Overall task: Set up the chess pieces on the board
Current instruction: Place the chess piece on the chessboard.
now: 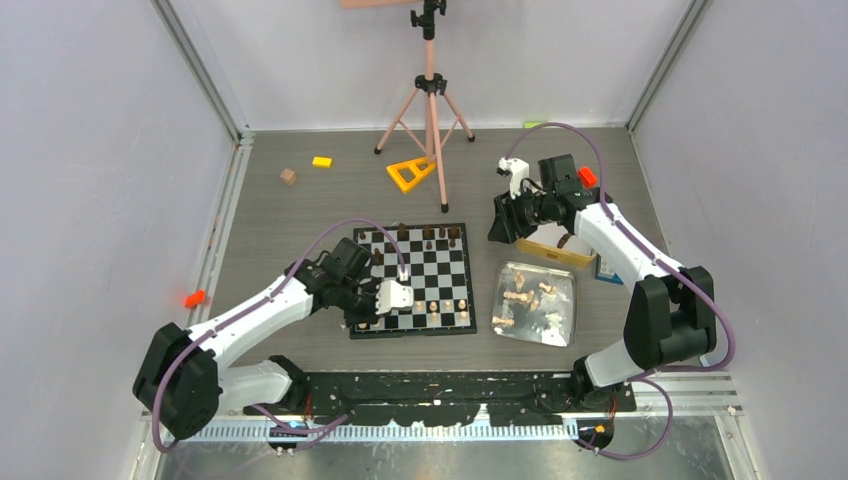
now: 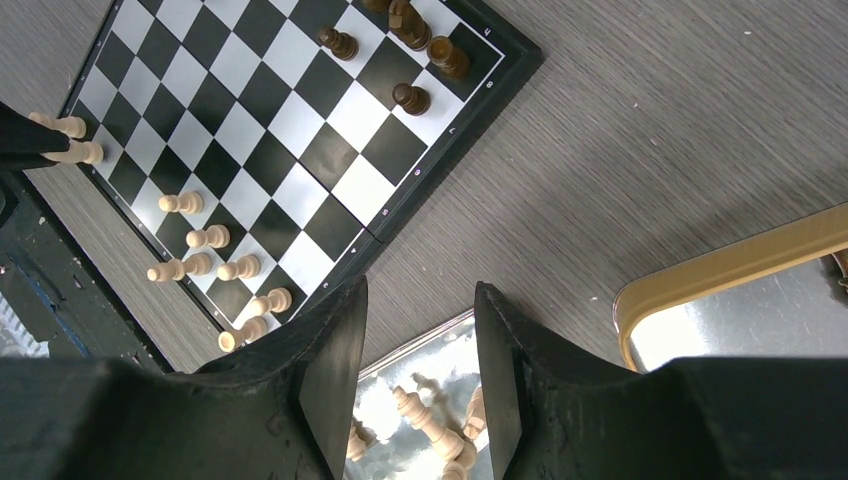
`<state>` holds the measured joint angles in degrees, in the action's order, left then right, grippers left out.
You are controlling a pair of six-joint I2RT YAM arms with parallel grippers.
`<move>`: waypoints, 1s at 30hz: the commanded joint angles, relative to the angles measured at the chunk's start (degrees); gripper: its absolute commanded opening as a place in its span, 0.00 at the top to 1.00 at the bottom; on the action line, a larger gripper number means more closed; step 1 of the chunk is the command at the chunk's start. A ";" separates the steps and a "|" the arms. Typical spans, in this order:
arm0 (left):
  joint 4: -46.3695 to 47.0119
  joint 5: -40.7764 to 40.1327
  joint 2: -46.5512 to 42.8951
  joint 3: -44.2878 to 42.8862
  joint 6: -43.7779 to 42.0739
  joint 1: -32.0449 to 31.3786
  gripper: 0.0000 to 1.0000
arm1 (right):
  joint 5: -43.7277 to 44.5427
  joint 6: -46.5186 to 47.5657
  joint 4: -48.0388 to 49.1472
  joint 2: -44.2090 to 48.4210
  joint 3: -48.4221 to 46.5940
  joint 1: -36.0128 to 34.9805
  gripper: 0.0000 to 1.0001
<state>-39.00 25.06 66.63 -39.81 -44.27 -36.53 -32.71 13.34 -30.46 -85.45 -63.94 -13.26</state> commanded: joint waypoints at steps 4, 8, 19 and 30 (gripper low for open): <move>1.30 0.46 0.93 -0.69 -1.60 0.75 0.98 | -1.13 0.96 0.66 0.02 -0.13 0.20 0.50; 1.25 0.75 1.39 -0.71 -1.78 0.75 0.93 | -1.13 1.15 0.58 -0.11 -0.13 0.24 0.51; 1.81 -0.91 1.62 -1.92 0.31 0.74 0.68 | -1.39 1.33 0.15 -0.57 -0.38 0.25 0.51; -0.64 1.64 2.47 -11.98 6.68 1.51 0.42 | 2.89 7.67 -11.04 1.50 -2.61 0.25 0.49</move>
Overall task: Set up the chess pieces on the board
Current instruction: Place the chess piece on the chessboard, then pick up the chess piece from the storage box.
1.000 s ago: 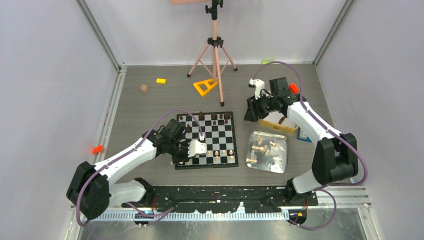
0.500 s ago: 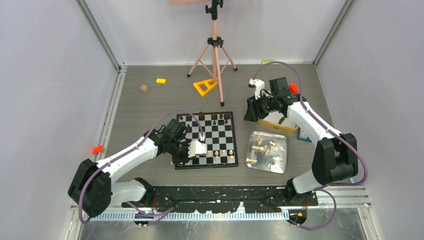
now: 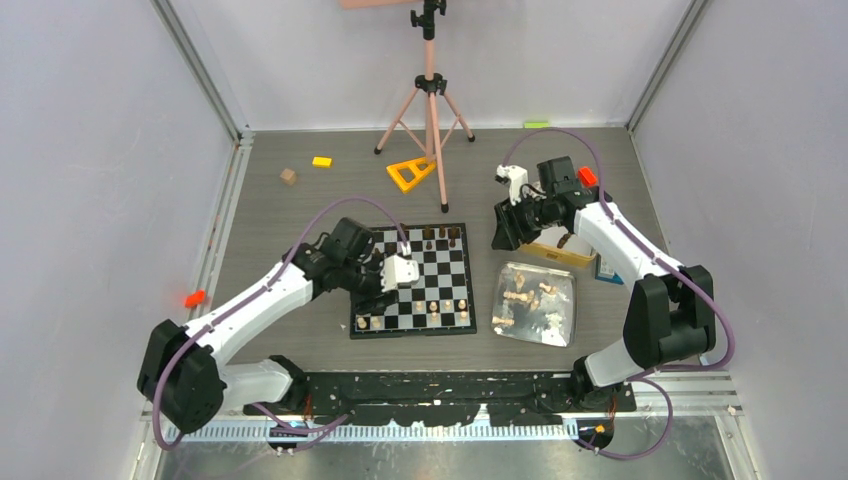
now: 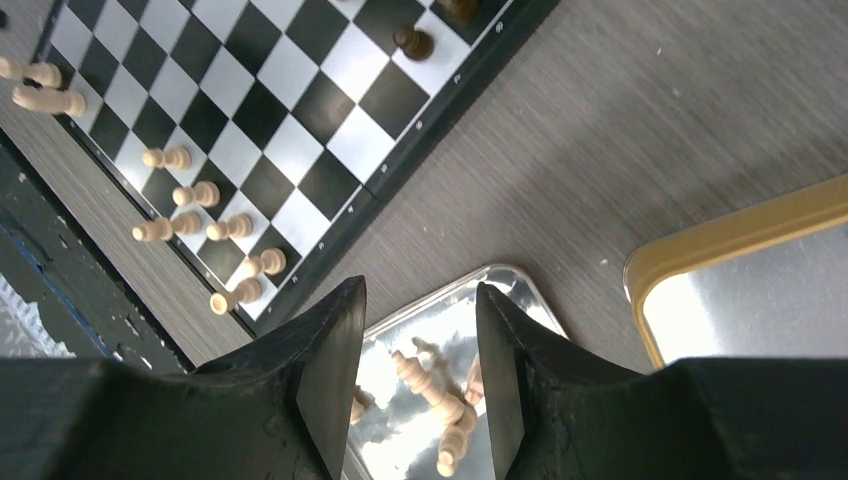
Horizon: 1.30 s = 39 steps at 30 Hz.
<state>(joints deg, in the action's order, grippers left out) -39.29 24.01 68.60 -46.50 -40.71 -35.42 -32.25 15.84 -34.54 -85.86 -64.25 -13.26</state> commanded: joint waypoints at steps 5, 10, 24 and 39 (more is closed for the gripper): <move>-1.10 4.43 3.38 -10.67 6.43 0.36 0.41 | 7.82 9.76 -13.09 5.51 0.88 0.25 0.46; -1.56 4.91 6.91 -14.55 8.10 0.57 0.41 | 11.08 11.77 -17.07 6.13 2.07 0.17 0.46; -3.07 5.68 9.92 -17.91 10.03 0.80 0.41 | 19.97 6.84 -12.81 -1.40 4.29 -2.29 0.48; -3.11 5.26 9.92 -17.66 9.95 0.80 0.41 | 20.89 4.92 -10.90 -7.18 2.70 -3.63 0.67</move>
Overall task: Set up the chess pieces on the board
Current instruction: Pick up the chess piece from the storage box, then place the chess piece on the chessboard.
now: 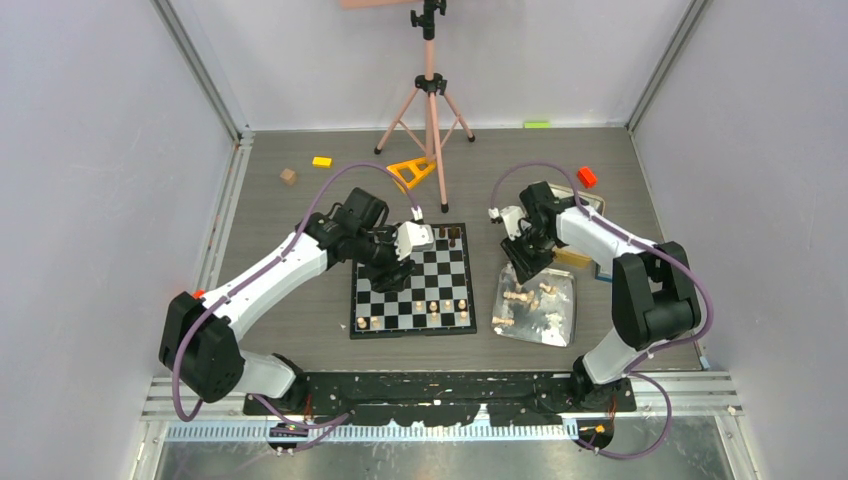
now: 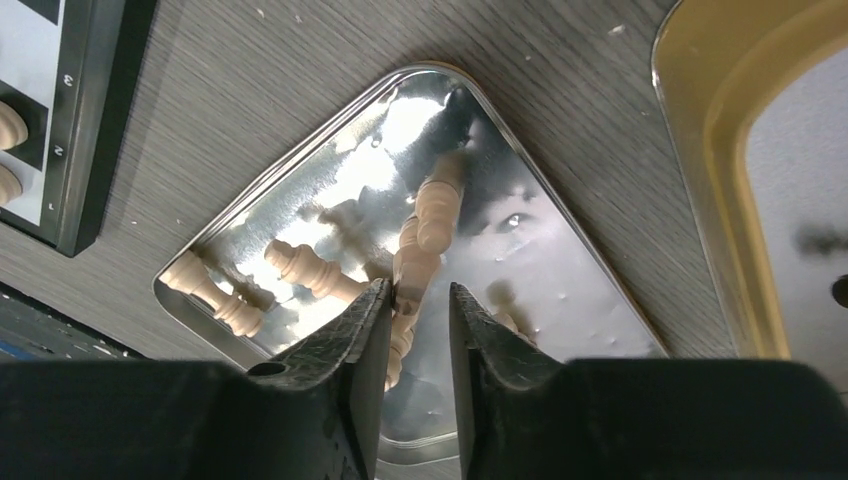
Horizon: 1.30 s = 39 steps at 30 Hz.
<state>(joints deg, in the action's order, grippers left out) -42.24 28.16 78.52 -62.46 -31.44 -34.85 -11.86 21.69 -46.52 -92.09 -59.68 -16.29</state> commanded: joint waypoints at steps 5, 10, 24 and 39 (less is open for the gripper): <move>0.05 1.04 -0.11 -1.61 0.72 0.26 0.41 | 0.34 -1.13 0.80 -0.60 -2.06 -0.75 0.80; -0.12 1.06 0.05 -1.57 0.41 0.26 0.41 | 0.76 -0.94 -0.60 1.11 -2.60 -0.76 0.90; 0.89 -0.43 -1.20 -1.86 2.89 1.88 0.41 | 0.84 3.65 -13.38 5.05 -11.24 -4.23 0.97; 0.94 -5.39 4.59 -5.97 13.83 20.64 0.40 | -0.92 6.16 -17.48 -0.22 -23.28 -27.52 0.96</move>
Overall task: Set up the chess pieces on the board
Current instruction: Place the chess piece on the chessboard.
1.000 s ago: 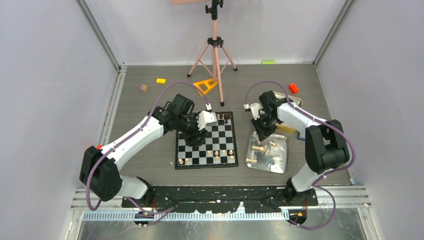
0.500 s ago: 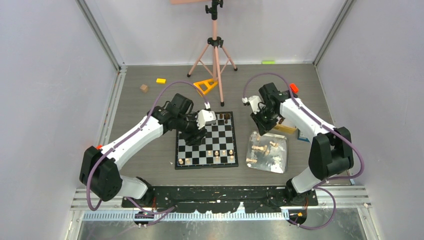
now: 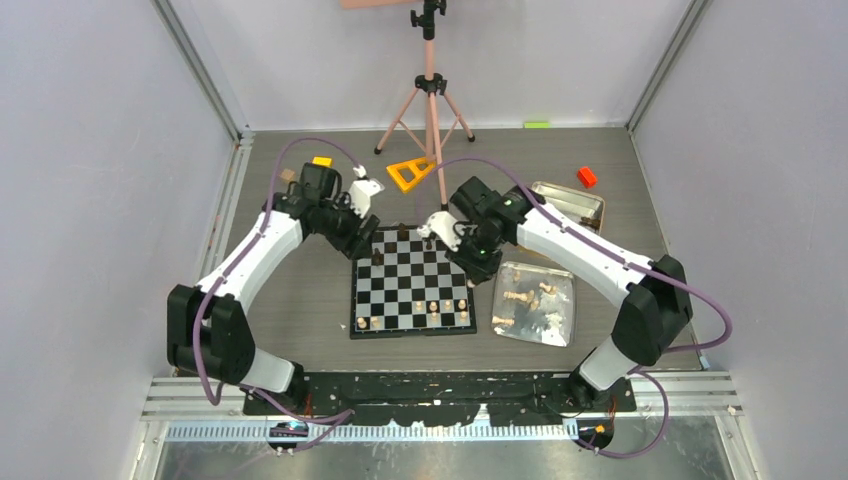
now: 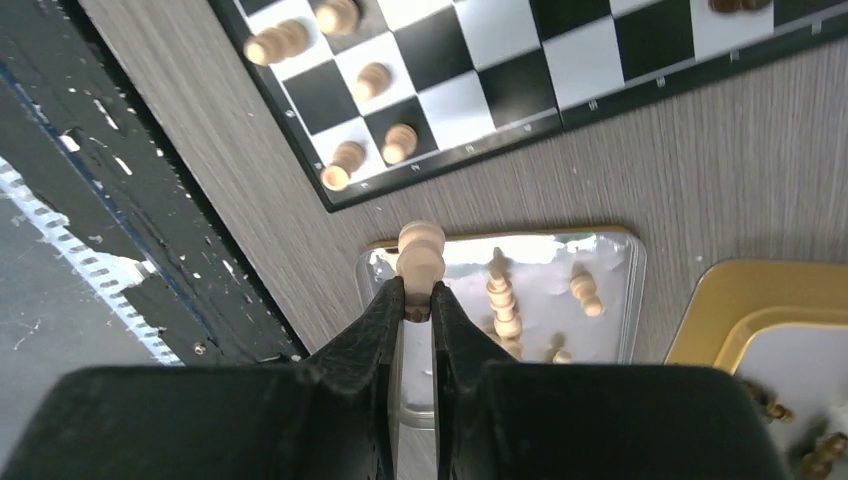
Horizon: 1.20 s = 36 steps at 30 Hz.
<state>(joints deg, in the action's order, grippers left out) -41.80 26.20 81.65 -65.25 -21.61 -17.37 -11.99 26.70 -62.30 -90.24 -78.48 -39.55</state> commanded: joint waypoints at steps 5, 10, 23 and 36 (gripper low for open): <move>0.32 -2.64 2.19 -4.46 7.43 8.82 0.39 | -0.15 1.17 -2.34 -5.98 -7.23 -8.85 0.96; 0.28 -2.70 1.90 -5.17 10.14 12.75 0.39 | 0.38 1.09 -1.51 -9.46 -7.85 -12.45 0.96; -0.01 0.62 0.37 -4.98 11.41 15.96 0.38 | 4.80 0.51 1.91 -13.79 -4.40 -18.41 0.95; -0.01 2.29 -0.01 -4.36 11.23 16.05 0.38 | 7.70 -0.46 5.22 -14.99 -1.66 -18.85 0.95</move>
<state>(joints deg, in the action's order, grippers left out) -42.00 26.35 83.74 -68.45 -10.83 -1.69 -6.00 26.70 -59.02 -105.47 -80.90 -58.06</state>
